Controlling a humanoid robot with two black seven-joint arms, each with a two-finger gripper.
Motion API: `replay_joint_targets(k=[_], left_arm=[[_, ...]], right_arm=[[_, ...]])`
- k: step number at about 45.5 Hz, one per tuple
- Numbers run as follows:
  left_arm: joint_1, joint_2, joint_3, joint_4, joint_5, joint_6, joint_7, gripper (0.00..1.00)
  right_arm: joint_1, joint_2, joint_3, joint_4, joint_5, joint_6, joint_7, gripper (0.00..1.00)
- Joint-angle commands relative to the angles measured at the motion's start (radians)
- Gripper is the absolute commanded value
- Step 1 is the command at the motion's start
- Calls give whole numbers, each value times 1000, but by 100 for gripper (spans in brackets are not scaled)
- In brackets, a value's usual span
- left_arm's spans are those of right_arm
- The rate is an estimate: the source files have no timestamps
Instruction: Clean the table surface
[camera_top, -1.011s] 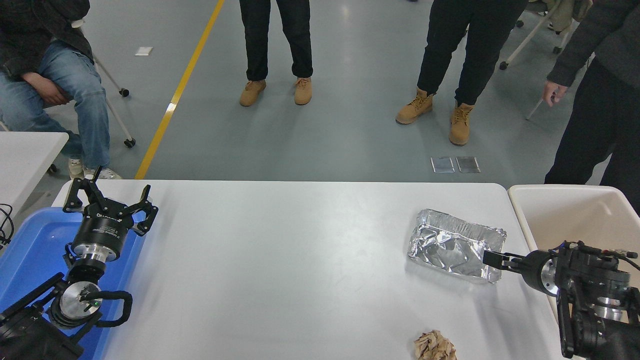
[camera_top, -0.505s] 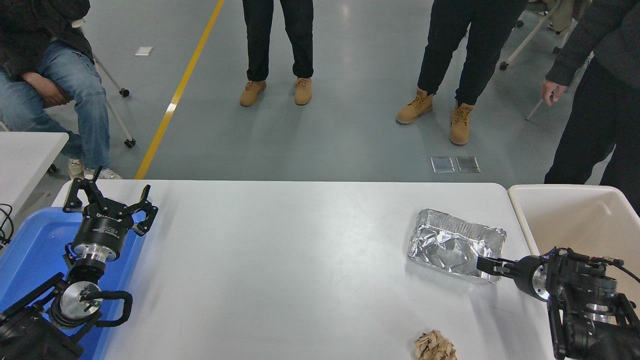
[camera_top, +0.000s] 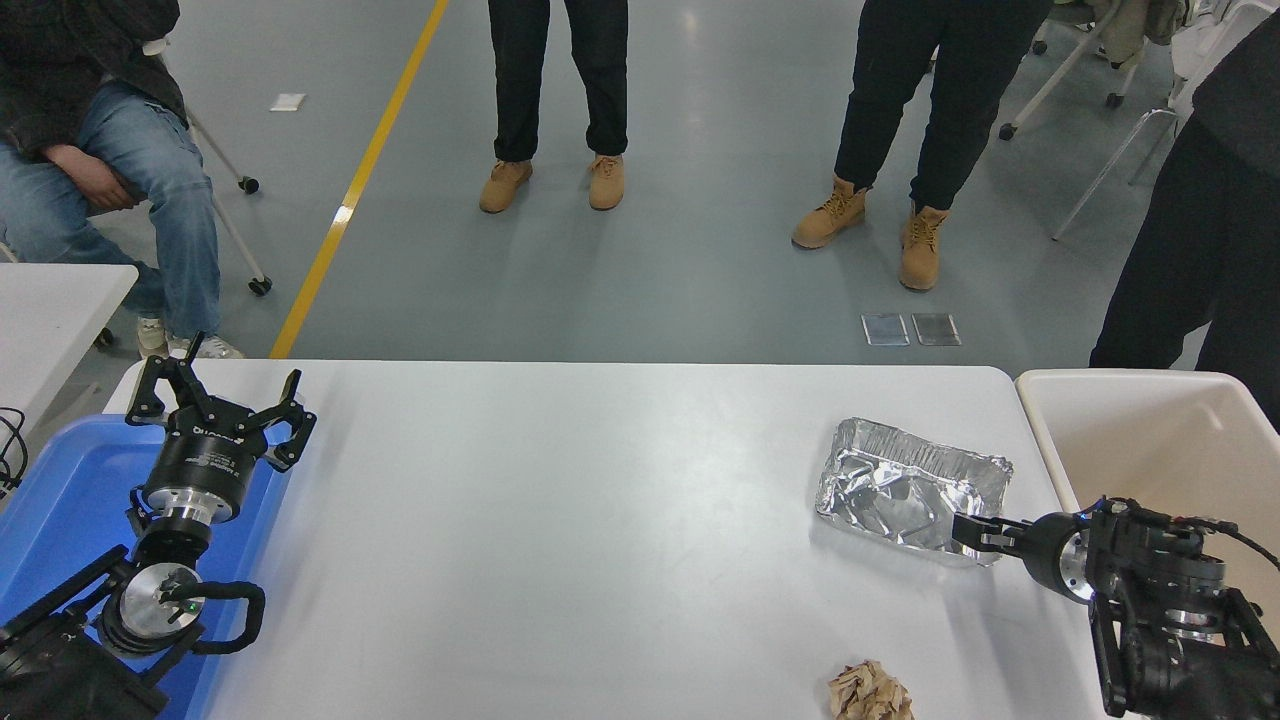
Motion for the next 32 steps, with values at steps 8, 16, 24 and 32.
replay_joint_targets(k=[8, 16, 24, 32], left_arm=[[0, 0, 0, 0, 0, 0, 0, 99], [0, 0, 0, 0, 0, 0, 0, 99], [0, 0, 0, 0, 0, 0, 0, 99], [0, 0, 0, 0, 0, 0, 0, 99]], right_arm=[[4, -3, 5, 16, -31, -9, 7, 29], [2, -3, 5, 16, -31, -9, 8, 10], [4, -5, 6, 14, -31, -8, 16, 0], [48, -9, 60, 11, -31, 23, 48, 0]])
